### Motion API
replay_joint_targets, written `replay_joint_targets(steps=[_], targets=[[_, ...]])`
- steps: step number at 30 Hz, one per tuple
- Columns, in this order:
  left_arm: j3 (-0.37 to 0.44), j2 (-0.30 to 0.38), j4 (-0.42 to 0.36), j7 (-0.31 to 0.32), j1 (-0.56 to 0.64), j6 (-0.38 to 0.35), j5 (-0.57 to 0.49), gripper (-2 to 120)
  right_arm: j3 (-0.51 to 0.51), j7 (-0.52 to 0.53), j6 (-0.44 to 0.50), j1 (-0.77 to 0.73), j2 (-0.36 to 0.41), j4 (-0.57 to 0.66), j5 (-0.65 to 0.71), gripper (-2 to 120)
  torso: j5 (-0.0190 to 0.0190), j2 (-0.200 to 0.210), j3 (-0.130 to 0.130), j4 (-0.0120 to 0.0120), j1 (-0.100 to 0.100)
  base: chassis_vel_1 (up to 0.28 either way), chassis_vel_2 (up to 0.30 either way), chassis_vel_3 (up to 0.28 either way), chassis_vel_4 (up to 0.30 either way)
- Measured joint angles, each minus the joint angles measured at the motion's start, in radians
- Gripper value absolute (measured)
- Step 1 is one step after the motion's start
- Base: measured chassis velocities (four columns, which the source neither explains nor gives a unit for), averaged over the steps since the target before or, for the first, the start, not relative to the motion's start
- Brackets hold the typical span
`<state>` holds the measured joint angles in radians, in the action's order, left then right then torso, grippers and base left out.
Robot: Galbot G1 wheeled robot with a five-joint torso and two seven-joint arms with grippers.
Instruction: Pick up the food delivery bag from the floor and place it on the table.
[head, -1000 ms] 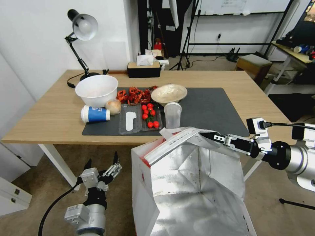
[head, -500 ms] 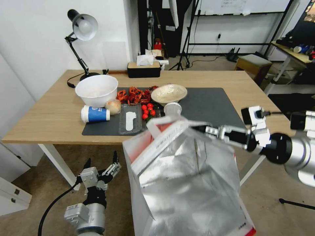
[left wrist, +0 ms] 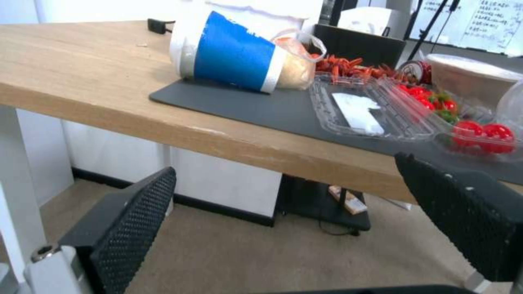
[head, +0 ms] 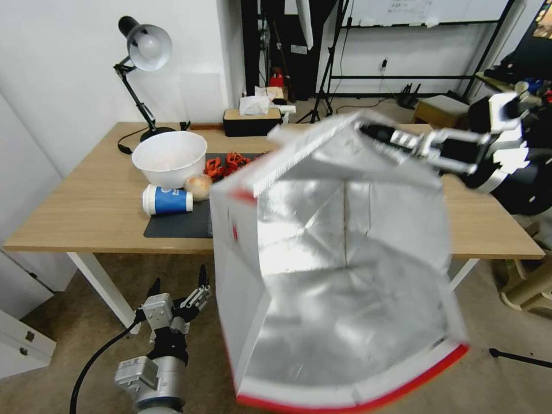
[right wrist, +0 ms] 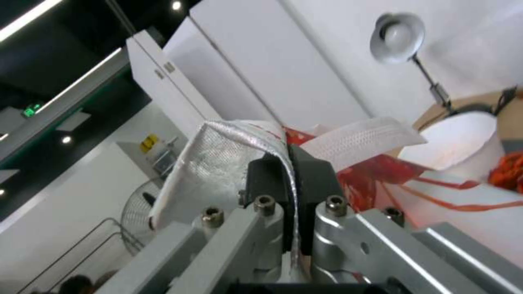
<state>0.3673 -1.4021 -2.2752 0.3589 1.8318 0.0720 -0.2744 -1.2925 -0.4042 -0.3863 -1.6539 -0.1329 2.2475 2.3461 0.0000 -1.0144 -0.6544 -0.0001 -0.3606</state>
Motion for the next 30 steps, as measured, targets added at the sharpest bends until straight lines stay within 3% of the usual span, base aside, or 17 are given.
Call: replay_joint_targets(steps=[15,18,19,23,25,30], targets=[[-0.002,0.0,0.008,0.001,0.003,-0.003,0.008,100,-0.105,0.238,0.134,0.032,0.0,-0.073,0.11,0,0.0,0.0,0.0,0.0001,0.0,0.0,0.0,0.0,0.0],[-0.01,0.009,0.017,0.001,-0.003,-0.006,0.009,100,-0.08,0.389,0.158,0.088,-0.026,-0.078,0.115,0,0.0,0.0,0.0,-0.0002,0.0,0.0,0.0,0.0,0.0],[-0.01,0.009,0.017,0.001,-0.003,-0.006,0.009,100,-0.08,0.389,0.158,0.088,-0.026,-0.078,0.115,0,0.0,0.0,0.0,-0.0002,0.0,0.0,0.0,0.0,0.0],[-0.021,0.026,0.032,0.0,-0.011,-0.01,0.008,100,-0.027,0.648,0.182,0.201,-0.055,-0.076,0.137,0,-0.0001,0.0,0.0,0.0,0.0,0.0,0.0,0.0,0.0],[-0.021,0.026,0.034,0.0,-0.011,-0.01,0.008,100,-0.026,0.658,0.184,0.205,-0.057,-0.076,0.138,0,0.0,0.0,0.0,-0.0001,0.0,0.0,0.0,0.0,0.0],[-0.032,0.031,0.041,-0.001,-0.019,-0.019,0.008,100,-0.006,0.81,0.239,0.25,-0.079,-0.087,0.148,0,-0.0001,0.0,0.0,0.0,0.0,0.0,0.0,0.0,0.0]])
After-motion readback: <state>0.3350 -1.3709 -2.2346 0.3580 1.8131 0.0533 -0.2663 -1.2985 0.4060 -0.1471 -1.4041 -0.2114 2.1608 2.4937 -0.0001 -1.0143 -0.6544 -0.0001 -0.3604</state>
